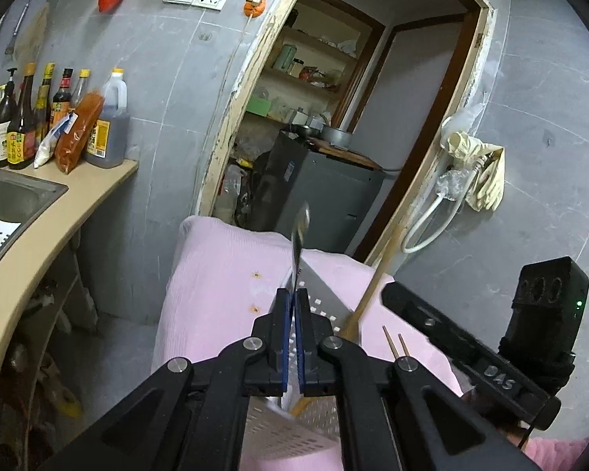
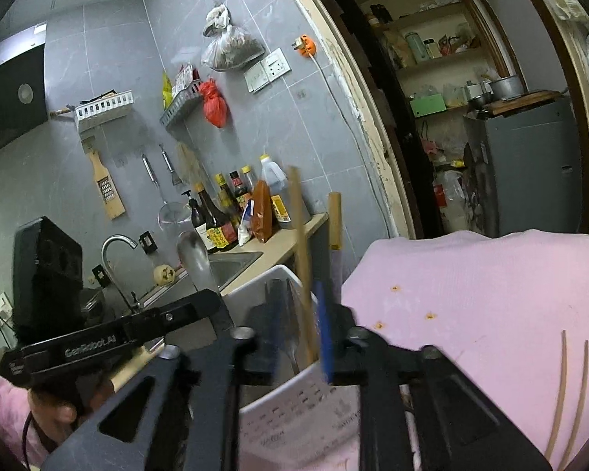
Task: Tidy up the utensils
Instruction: 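Lower both held items into the white holder and open both tools, then move both tools back over the remaining utensils on the pink cloth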
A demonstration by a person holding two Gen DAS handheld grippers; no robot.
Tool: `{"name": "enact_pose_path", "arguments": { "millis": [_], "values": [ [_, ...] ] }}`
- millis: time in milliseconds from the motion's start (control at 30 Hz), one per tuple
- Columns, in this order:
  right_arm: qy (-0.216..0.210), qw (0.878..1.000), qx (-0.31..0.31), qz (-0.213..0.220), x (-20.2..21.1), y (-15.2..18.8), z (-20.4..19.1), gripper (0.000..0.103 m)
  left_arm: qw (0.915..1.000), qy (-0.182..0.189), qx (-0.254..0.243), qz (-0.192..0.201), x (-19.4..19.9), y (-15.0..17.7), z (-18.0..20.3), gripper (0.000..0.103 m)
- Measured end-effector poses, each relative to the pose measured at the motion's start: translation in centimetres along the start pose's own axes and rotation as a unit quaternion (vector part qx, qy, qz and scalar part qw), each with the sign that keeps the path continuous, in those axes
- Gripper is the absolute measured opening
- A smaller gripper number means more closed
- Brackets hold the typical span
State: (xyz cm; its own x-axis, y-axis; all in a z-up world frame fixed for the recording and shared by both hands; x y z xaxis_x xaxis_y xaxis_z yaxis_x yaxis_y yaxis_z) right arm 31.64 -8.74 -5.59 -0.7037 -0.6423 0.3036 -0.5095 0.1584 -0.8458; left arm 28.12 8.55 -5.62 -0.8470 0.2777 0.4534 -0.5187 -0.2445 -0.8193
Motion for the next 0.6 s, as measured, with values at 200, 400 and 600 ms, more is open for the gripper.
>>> {"name": "enact_pose_path", "arguments": {
  "millis": [200,400,600],
  "values": [
    [0.024,1.0,-0.005,0.017,2.8,-0.9,0.7,0.028,0.9999,0.002,-0.011,-0.001,0.6,-0.3,1.2,0.031],
    [0.104,0.993,0.009,0.056,7.9,-2.4,2.2,0.055,0.9973,-0.026,-0.06,0.034,1.7,-1.1,4.6,0.076],
    [0.188,0.978,0.04,0.079,13.2,-3.7,3.6,0.089,0.989,-0.052,-0.112,0.081,2.6,-1.0,9.2,0.103]
  ]
}}
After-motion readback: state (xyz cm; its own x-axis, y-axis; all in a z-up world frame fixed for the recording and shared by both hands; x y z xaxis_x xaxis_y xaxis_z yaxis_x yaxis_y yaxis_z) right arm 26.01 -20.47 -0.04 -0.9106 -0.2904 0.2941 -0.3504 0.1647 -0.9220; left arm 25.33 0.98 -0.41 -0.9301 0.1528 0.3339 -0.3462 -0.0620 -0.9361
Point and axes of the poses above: each gripper's, at about its wrist camera, not at the fingertips, and x roughly against the way its jaws point, z to its right, y to its underside, the point moved 5 cm from there along -x, roughly the way its jaws point, and after that the axes turned 2 degrees about -x, right-handed, at the moved point
